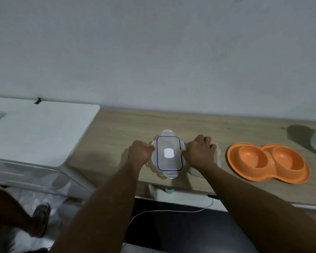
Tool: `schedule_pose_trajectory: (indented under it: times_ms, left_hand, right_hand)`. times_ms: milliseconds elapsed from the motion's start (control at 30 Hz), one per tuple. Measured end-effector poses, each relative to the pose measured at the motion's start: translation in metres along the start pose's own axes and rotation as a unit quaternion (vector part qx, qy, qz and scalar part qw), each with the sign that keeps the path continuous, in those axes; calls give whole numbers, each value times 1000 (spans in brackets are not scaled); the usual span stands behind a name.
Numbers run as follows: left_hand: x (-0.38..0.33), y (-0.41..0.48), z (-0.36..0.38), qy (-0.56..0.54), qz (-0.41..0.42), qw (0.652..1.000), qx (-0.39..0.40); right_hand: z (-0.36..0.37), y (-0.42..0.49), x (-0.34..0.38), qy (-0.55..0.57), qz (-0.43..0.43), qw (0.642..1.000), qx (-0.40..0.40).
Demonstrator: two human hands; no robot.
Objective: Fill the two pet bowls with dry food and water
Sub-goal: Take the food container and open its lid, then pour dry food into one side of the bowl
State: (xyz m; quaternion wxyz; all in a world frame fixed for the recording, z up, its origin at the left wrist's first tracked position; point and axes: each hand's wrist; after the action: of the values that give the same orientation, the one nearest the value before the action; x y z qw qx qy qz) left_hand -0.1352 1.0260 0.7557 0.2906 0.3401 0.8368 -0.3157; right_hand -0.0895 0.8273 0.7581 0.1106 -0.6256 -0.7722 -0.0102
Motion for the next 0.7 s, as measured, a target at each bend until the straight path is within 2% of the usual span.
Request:
schedule_pose_trajectory:
  times_ms: [67, 400, 600, 700]
  left_hand:
    - [-1, 1, 8, 10, 3, 1000, 5]
    - [-1, 10, 33, 58, -37, 994, 88]
    - [-6, -6, 32, 94, 11, 995, 27]
    - [-16, -17, 39, 49, 28, 998, 41]
  right_hand:
    - [8, 0, -1, -17, -21, 1000, -12]
    - [27, 16, -7, -52, -34, 997, 41]
    - [11, 10, -33, 91, 0, 993, -70]
    - [-4, 12, -58, 169, 53, 983, -49]
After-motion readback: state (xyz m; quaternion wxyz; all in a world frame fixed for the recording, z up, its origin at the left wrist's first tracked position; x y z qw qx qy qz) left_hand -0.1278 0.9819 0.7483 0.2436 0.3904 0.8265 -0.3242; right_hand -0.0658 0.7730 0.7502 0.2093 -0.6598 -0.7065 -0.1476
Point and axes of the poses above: each hand's wrist, its own y-axis towards the middle knuckle, its own z-axis out of the palm, x = y × z, and after that the axes turned 3 degrees about -z, right-handed
